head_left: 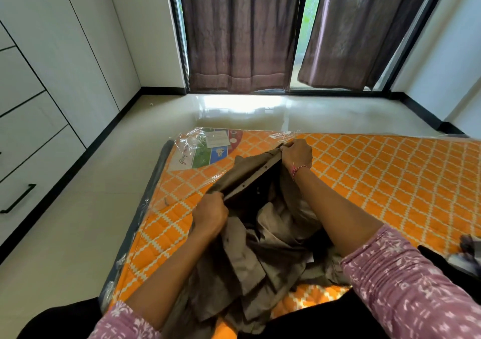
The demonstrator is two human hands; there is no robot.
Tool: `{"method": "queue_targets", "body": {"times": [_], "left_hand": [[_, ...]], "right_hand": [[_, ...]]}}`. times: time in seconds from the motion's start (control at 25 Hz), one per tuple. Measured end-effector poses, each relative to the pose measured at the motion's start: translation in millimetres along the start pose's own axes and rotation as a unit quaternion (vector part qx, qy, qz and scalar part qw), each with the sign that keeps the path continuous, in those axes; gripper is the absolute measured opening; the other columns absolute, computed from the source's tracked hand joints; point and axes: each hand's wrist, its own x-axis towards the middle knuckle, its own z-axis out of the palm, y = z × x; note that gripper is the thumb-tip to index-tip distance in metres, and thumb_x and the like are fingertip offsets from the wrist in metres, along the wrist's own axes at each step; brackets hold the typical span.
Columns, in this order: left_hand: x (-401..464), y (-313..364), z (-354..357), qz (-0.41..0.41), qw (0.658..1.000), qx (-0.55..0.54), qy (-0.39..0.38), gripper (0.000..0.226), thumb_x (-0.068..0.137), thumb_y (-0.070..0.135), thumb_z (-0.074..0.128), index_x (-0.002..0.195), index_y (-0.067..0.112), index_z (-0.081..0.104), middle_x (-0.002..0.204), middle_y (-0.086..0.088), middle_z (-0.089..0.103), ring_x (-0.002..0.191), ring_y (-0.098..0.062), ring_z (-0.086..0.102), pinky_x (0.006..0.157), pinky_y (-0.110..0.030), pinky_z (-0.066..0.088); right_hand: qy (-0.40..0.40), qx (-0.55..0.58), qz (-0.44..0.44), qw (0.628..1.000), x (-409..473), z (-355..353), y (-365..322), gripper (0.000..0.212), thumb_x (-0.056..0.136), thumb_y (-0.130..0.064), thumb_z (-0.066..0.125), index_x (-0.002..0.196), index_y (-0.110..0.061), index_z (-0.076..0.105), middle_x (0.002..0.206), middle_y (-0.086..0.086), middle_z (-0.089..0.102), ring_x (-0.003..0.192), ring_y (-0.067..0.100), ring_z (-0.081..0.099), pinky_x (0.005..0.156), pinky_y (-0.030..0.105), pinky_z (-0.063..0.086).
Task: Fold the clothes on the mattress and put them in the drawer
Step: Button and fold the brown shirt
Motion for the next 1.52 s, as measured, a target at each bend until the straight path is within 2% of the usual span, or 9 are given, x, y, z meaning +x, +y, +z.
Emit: {"method": "queue_targets", "body": {"times": [0.12,0.32,0.4,0.48,0.6,0.84,1.08,1.32,1.52], "left_hand": [[2,1,-30,0.042,0.985,0.087,0.147,0.027,0.094,0.011,0.040,0.116,0.014,0.055,0.104,-0.011,0.065,0.093,-0.033,0.064,0.068,-0.036,0.046],[-48,21,-12,0.215,0.936,0.236,-0.149,0.039,0.087,0.041,0.060,0.115,0.015,0.054,0.113,-0.008,0.062,0.105,-0.029,0.061,0.068,-0.032,0.037],[-37,34,-9,0.167,0.965,0.098,-0.175,0.045,0.086,0.053,0.058,0.109,0.015,0.060,0.109,-0.008,0.064,0.101,-0.028,0.062,0.071,-0.031,0.041],[-12,52,-6,0.126,0.985,-0.084,-0.078,0.031,0.094,0.040,0.053,0.108,0.013,0.063,0.105,-0.008,0.066,0.099,-0.024,0.062,0.074,-0.031,0.046],[16,74,6,0.084,0.963,-0.257,-0.022,0.032,0.093,0.026,0.059,0.117,0.007,0.063,0.115,-0.010,0.066,0.106,-0.022,0.061,0.082,-0.026,0.045],[41,81,33,0.028,0.913,-0.391,-0.116,0.025,0.091,0.002,0.053,0.113,-0.002,0.065,0.110,-0.021,0.066,0.103,-0.033,0.061,0.092,-0.045,0.050],[33,68,41,0.010,0.906,-0.416,-0.075,0.029,0.093,0.013,0.052,0.064,0.015,0.052,0.070,-0.006,0.053,0.067,-0.017,0.049,0.062,-0.030,0.037],[37,60,23,-0.036,0.876,-0.481,-0.021,0.028,0.098,0.013,0.037,0.071,0.010,0.044,0.072,-0.003,0.042,0.064,-0.011,0.037,0.058,-0.027,0.028],[35,60,20,0.000,0.884,-0.468,-0.025,0.014,0.098,0.011,0.045,0.088,0.005,0.053,0.080,-0.002,0.052,0.073,-0.013,0.047,0.063,-0.022,0.037]], "right_hand": [[0.045,-0.069,-0.044,0.996,-6,7,9,0.017,0.097,-0.017,0.051,0.108,-0.006,0.059,0.106,0.018,0.064,0.097,0.036,0.060,0.065,0.032,0.038],[-0.063,-0.001,-0.017,0.998,0,9,23,0.021,0.095,-0.019,0.054,0.109,-0.005,0.061,0.116,0.016,0.062,0.108,0.033,0.056,0.077,0.033,0.040],[-0.135,0.080,-0.032,0.987,-1,7,29,0.014,0.093,-0.015,0.057,0.097,-0.005,0.066,0.104,0.014,0.064,0.100,0.028,0.057,0.081,0.032,0.041],[-0.189,0.142,-0.006,0.972,-5,2,33,0.020,0.094,-0.010,0.055,0.075,-0.011,0.062,0.081,0.008,0.060,0.080,0.024,0.055,0.071,0.031,0.042],[-0.234,0.169,0.016,0.957,-8,-10,36,0.020,0.096,-0.010,0.052,0.078,-0.008,0.061,0.072,0.006,0.057,0.063,0.018,0.052,0.056,0.027,0.042],[-0.378,0.251,0.076,0.888,-13,-26,48,0.016,0.092,-0.009,0.050,0.087,-0.016,0.063,0.062,-0.008,0.060,0.068,0.012,0.051,0.062,0.026,0.042],[-0.433,-0.019,-0.070,0.899,-8,-30,63,0.024,0.087,0.001,0.063,0.103,0.019,0.060,0.087,0.017,0.057,0.080,0.027,0.054,0.076,0.037,0.046],[-0.330,-0.072,-0.126,0.933,-8,-30,64,0.015,0.093,-0.016,0.059,0.102,-0.005,0.061,0.088,0.003,0.055,0.075,0.018,0.052,0.065,0.029,0.044],[-0.436,-0.249,-0.087,0.861,16,-69,58,0.021,0.084,-0.023,0.072,0.096,-0.006,0.070,0.076,0.008,0.060,0.063,0.016,0.051,0.054,0.025,0.042]]}}
